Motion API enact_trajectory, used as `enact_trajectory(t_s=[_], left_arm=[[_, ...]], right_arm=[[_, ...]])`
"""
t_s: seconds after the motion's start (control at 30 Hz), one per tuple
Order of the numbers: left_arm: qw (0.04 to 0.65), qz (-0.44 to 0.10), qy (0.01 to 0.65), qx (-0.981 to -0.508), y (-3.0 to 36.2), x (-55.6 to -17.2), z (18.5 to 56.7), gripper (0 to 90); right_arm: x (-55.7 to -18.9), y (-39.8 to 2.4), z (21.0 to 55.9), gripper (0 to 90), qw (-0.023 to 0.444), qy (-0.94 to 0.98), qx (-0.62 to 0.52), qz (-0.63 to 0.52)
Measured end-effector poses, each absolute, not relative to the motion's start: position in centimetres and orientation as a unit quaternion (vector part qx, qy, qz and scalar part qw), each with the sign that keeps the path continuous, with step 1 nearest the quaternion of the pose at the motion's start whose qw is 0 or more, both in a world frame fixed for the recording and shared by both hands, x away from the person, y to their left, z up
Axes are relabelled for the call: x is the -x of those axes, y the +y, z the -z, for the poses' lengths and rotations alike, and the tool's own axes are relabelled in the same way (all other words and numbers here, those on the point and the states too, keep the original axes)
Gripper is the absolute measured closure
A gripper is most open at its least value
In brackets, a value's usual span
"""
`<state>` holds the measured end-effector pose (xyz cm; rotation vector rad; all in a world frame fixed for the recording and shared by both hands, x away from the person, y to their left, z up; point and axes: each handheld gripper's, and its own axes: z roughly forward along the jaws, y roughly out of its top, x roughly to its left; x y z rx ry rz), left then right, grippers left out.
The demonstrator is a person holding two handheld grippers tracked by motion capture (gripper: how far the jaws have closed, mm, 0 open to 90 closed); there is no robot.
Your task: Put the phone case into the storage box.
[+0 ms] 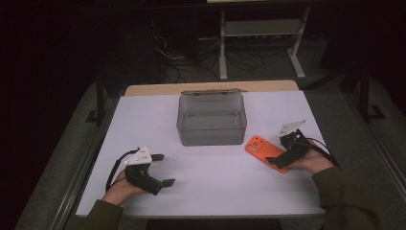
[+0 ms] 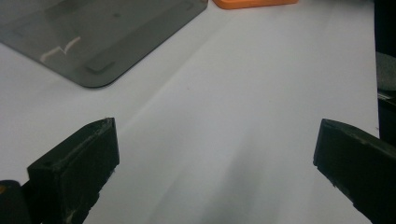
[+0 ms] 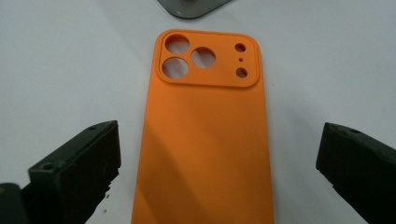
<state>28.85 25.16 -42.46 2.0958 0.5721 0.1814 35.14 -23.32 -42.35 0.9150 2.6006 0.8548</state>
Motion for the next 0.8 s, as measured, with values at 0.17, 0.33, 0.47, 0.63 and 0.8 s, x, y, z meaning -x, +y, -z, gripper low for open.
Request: enact_trajectory(t_s=[0.17, 0.33, 0.47, 0.63, 0.8], left_arm=[[0.462, -0.074, 0.233, -0.852, 25.1, -28.9, 42.5, 0.0], [0.462, -0.073, 0.233, -0.853, 25.1, -28.8, 42.5, 0.0], [0.463, -0.073, 0.233, -0.852, 25.1, -28.8, 42.5, 0.0], [0.462, -0.074, 0.233, -0.852, 25.1, -28.8, 42.5, 0.0], [0.462, -0.074, 0.233, -0.852, 25.1, -28.8, 42.5, 0.0]], right_arm=[[-35.2, -23.2, 42.8, 0.0, 0.122, 0.897, -0.316, -0.284], [-35.2, -22.9, 43.2, 0.0, 0.119, 0.901, -0.314, -0.275], [-35.3, -22.6, 43.4, 0.0, 0.119, 0.904, -0.311, -0.269], [-35.3, -22.3, 43.7, 0.0, 0.116, 0.908, -0.309, -0.258], [-35.3, -22.3, 44.0, 0.0, 0.115, 0.911, -0.307, -0.25]])
